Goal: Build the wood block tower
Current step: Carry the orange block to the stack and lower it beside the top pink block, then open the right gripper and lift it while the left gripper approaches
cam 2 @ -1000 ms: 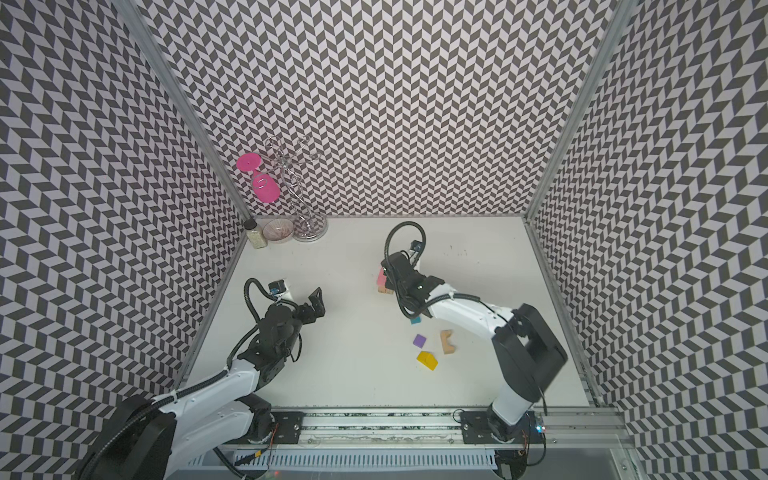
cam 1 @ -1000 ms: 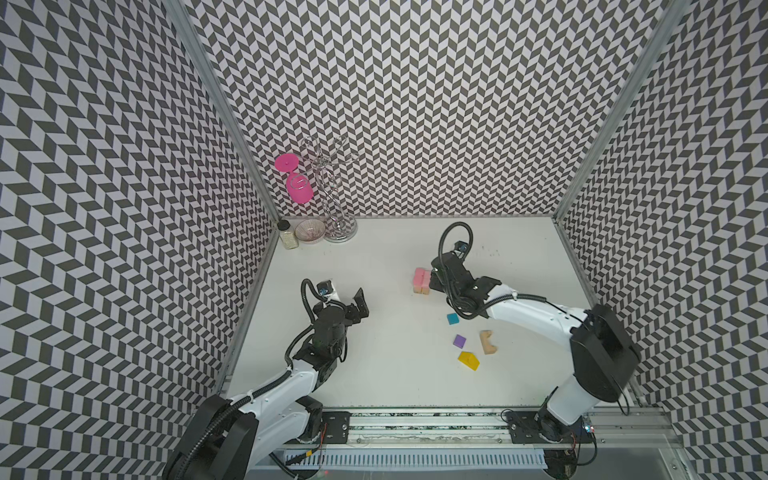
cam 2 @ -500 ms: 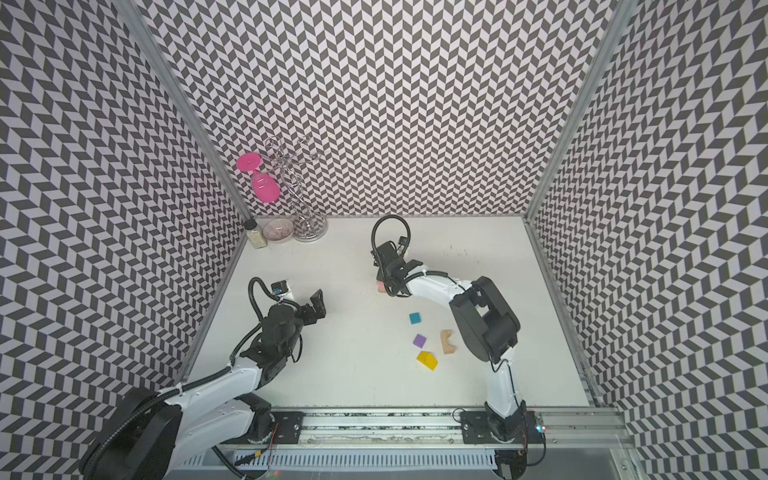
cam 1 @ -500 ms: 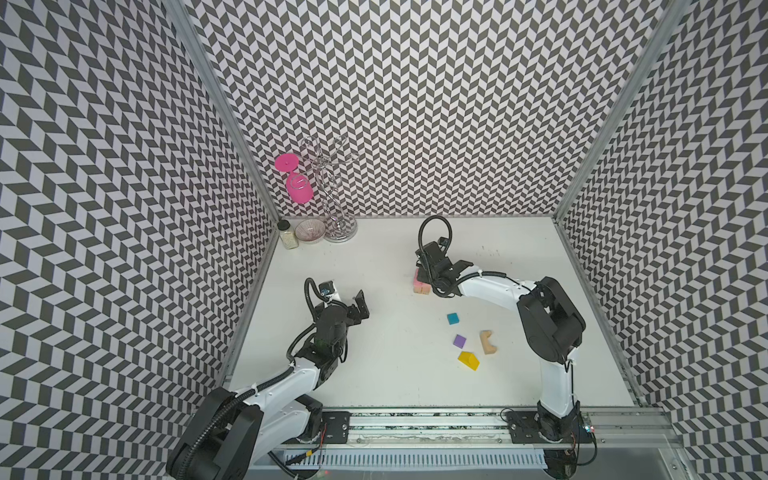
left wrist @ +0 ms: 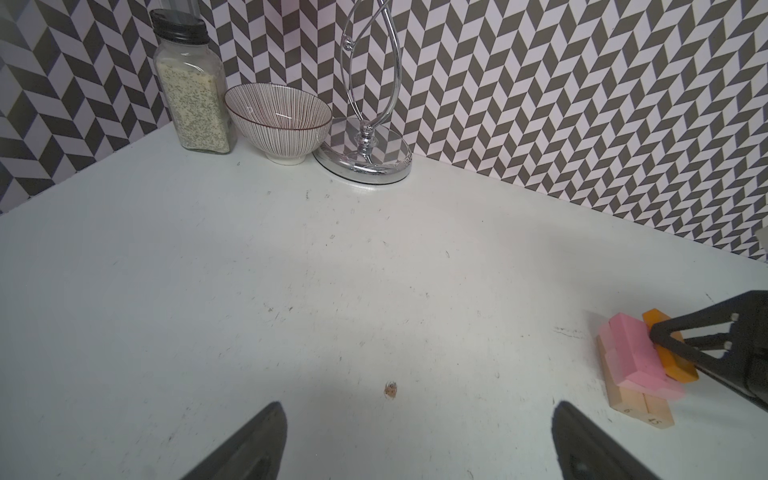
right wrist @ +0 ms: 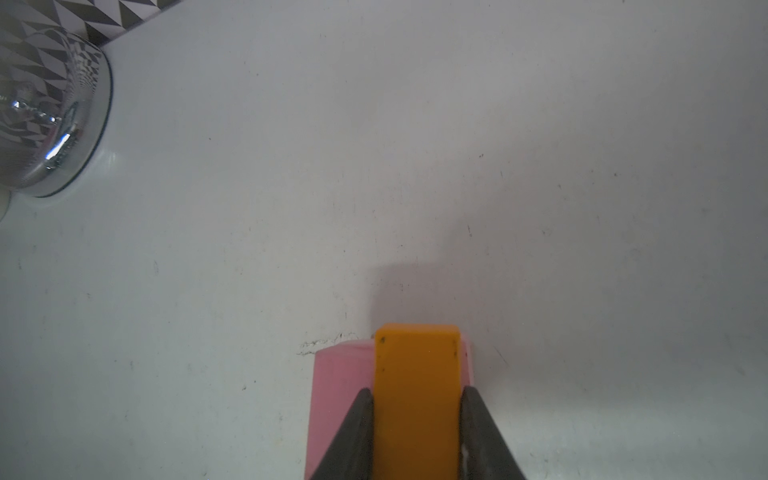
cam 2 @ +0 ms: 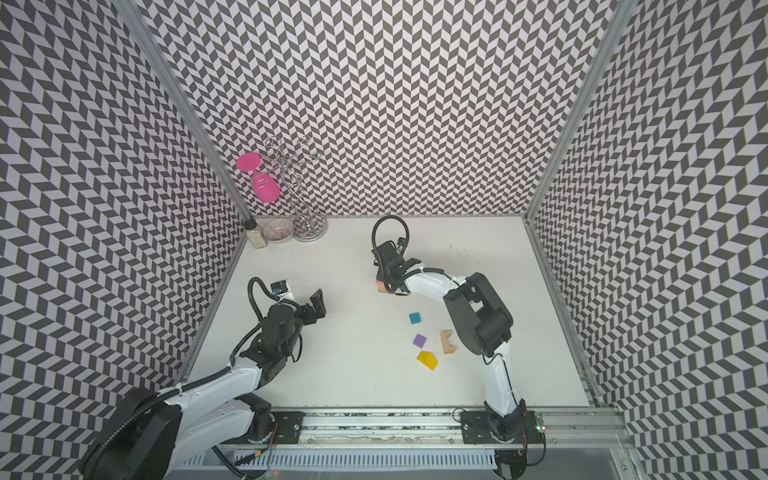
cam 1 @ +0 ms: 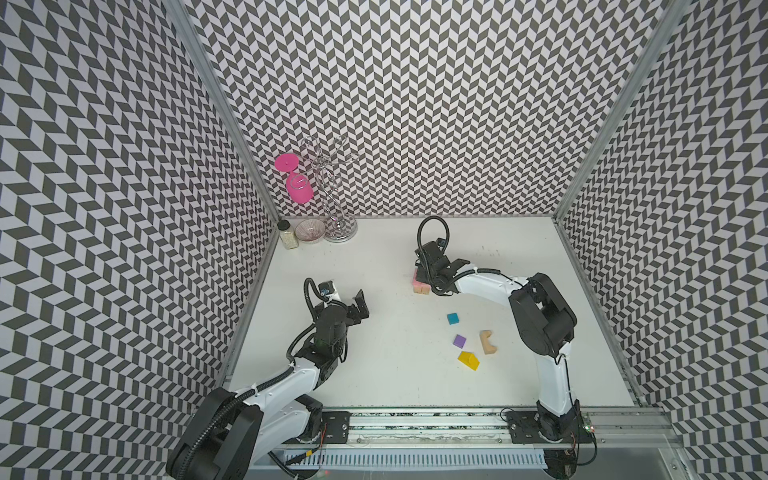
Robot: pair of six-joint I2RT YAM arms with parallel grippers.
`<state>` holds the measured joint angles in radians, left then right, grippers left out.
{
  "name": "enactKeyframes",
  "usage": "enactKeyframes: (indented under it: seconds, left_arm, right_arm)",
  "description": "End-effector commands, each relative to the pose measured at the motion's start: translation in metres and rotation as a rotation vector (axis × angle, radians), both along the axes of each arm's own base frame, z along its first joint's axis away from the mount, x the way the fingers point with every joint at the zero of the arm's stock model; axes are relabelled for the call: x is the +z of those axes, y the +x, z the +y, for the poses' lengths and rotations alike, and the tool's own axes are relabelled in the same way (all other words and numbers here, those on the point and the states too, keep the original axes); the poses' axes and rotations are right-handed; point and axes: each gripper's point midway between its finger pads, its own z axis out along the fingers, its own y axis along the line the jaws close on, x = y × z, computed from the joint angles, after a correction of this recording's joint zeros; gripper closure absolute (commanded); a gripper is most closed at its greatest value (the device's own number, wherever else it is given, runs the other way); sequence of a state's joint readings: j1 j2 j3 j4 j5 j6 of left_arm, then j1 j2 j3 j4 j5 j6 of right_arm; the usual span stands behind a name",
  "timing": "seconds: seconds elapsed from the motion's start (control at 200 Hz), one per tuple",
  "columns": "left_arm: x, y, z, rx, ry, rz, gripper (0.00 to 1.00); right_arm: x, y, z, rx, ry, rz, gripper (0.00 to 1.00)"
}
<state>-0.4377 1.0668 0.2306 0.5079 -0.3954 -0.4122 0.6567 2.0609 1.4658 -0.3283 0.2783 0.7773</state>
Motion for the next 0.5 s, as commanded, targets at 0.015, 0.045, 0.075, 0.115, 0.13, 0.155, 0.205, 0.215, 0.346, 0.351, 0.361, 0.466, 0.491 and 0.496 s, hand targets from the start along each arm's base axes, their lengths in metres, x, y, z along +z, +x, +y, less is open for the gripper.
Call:
enactKeyframes:
  seconds: [0.015, 0.045, 0.075, 0.115, 0.13, 0.155, 0.205, 0.215, 0.346, 0.351, 0.361, 0.466, 0.491, 0.496]
  left_arm:
    - [0.017, 0.007, -0.001, 0.009, -0.021, -0.047, 0.0]
    - [0.017, 0.007, -0.001, 0.008, -0.022, -0.047, 0.0]
    - [0.017, 0.007, -0.001, 0.007, -0.022, -0.047, 0.0]
    - [0.017, 0.007, -0.001, 0.007, -0.021, -0.046, 0.0]
    - [0.017, 0.007, -0.001, 0.007, -0.021, -0.045, 0.0]
    - [0.017, 0.007, -0.001, 0.007, -0.021, -0.045, 0.0]
    - [0.016, 0.007, -0.001, 0.007, -0.021, -0.045, 0.0]
    - [0.016, 0.007, -0.001, 0.006, -0.021, -0.045, 0.0]
    - [0.016, 0.007, -0.004, -0.009, -0.02, -0.042, 0.0]
    - [0.017, 0.007, -0.004, -0.01, -0.02, -0.043, 0.0]
    - [0.017, 0.007, -0.004, -0.014, -0.022, -0.043, 0.0]
    - [0.02, 0.009, -0.015, -0.072, -0.047, -0.041, 0.0]
    - [0.021, 0.01, -0.021, -0.098, -0.065, -0.038, 0.0]
    - [0.021, 0.01, -0.022, -0.105, -0.069, -0.037, 0.0]
  right_arm:
    - [0.008, 0.006, 0.002, 0.003, 0.022, -0.027, 0.66]
    - [0.008, 0.005, 0.001, 0.004, 0.022, -0.028, 0.64]
    - [0.009, 0.005, 0.001, 0.004, 0.025, -0.03, 0.62]
    - [0.01, 0.004, 0.001, 0.006, 0.027, -0.031, 0.59]
    - [0.011, 0.004, 0.001, 0.006, 0.027, -0.031, 0.59]
    - [0.012, 0.004, 0.001, 0.006, 0.028, -0.033, 0.59]
    - [0.014, 0.004, 0.001, 0.007, 0.029, -0.036, 0.57]
    - [0.014, 0.004, 0.001, 0.008, 0.029, -0.036, 0.57]
    - [0.019, 0.004, 0.0, 0.007, 0.03, -0.044, 0.56]
    - [0.02, 0.004, 0.0, 0.007, 0.031, -0.046, 0.56]
    - [0.02, 0.004, 0.0, 0.008, 0.03, -0.046, 0.56]
    - [0.029, 0.003, -0.005, 0.002, 0.019, -0.061, 0.56]
    - [0.032, 0.003, -0.006, 0.0, 0.016, -0.068, 0.57]
    - [0.032, 0.003, -0.006, -0.001, 0.016, -0.069, 0.57]
